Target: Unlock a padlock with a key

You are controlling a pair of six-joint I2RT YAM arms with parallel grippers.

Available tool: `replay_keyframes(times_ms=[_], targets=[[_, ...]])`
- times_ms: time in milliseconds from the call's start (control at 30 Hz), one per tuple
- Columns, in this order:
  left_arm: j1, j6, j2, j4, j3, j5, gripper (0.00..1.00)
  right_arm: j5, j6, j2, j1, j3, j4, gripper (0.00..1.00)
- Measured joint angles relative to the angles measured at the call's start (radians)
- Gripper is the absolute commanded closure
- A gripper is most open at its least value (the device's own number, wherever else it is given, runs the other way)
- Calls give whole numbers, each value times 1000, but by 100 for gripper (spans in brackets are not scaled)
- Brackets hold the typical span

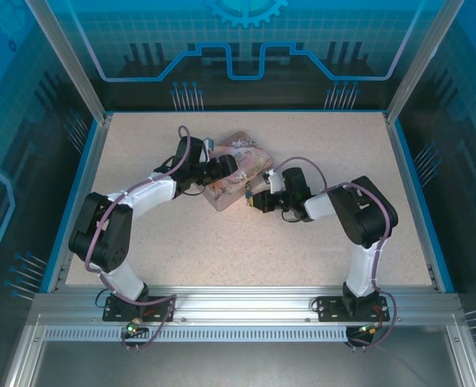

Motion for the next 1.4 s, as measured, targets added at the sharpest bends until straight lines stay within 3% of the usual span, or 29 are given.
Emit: replay_keyframes(times_ms=[500, 900, 1400], targets=[[0, 0, 0, 7, -3, 0, 23, 4, 24, 21, 2, 19, 31, 70], [0, 0, 0, 16, -7, -1, 23, 4, 51, 47, 2, 26, 75, 93], [-13, -2, -18, 153, -93, -13, 23, 67, 258, 45, 3, 24, 103, 98]])
